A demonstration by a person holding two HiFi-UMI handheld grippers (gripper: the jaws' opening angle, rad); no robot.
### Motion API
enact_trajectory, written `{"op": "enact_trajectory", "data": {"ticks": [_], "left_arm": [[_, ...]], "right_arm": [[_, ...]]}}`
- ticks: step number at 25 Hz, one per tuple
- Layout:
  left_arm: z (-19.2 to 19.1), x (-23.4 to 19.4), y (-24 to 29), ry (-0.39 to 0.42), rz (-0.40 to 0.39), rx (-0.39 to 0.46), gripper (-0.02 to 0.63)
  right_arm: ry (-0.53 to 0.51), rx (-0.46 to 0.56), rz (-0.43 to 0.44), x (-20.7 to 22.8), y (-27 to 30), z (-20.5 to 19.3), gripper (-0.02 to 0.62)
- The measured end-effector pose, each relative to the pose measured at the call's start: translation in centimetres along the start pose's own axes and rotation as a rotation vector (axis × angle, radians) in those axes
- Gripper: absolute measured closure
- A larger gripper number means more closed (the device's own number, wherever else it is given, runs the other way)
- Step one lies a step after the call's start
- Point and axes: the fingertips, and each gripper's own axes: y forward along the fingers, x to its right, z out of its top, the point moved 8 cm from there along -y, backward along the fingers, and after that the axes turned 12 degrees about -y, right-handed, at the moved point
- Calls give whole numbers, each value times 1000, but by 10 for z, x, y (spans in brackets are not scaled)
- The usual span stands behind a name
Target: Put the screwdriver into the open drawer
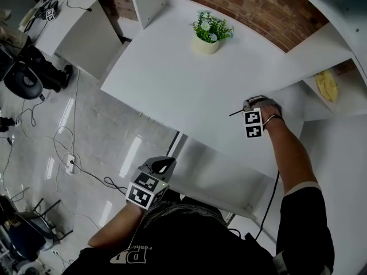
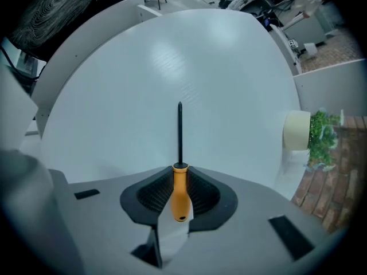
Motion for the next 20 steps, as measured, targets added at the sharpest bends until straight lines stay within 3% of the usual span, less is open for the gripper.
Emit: {"op": "enact_trajectory", "data": {"ticks": [7,20], "left_arm": [[0,12,-1,12,-17,3,588],[12,71,6,109,-64,16,588]], "right_arm": [[125,24,-100,-5,-29,6,522],[567,194,-346,-50,-128,-10,522]]}}
